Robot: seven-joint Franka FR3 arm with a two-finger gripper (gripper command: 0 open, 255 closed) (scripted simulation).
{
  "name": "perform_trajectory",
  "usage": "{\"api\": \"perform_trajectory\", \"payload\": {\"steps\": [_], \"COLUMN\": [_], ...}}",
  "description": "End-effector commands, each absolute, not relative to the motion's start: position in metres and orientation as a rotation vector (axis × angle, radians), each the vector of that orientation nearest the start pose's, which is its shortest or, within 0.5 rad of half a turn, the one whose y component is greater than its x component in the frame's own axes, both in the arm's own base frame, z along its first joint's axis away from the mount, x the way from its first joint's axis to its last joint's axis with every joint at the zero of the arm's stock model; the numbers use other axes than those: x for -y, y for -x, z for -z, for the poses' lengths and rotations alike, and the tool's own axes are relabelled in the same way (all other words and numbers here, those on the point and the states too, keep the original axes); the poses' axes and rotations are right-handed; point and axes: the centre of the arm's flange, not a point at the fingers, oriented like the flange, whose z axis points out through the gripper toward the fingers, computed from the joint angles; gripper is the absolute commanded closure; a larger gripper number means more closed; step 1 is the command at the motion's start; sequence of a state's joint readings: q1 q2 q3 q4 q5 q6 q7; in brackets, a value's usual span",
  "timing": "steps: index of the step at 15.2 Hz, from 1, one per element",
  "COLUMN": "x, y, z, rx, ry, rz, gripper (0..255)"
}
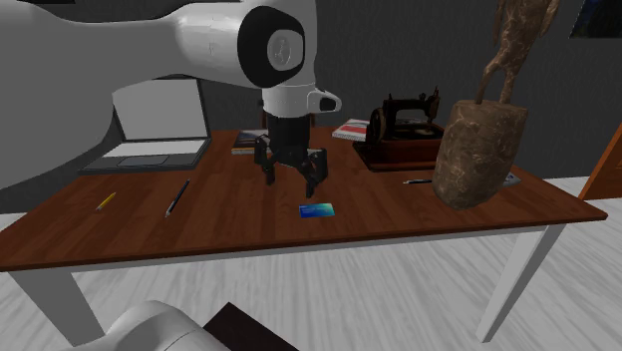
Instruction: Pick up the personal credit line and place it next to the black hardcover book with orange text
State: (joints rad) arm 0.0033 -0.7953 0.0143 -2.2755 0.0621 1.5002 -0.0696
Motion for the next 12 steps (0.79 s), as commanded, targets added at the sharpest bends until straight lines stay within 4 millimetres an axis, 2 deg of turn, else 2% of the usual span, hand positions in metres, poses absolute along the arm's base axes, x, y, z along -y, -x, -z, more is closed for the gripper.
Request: {"api": "perform_trajectory", "payload": {"steps": [1,6,11,12], "x": [-0.014,-0.023,-0.006,-0.004], "y": [-0.297,-0.349,-0.4,-0.402], "z": [-0.625,-0.597,-0.571,-0.569], "rx": [0.136,-0.613,-1.359,-1.404], "ry": [3.087,3.097,2.92,2.903], "rz": [0.033,0.112,0.187,0.192], "gripper": [0,0,0,0]}}
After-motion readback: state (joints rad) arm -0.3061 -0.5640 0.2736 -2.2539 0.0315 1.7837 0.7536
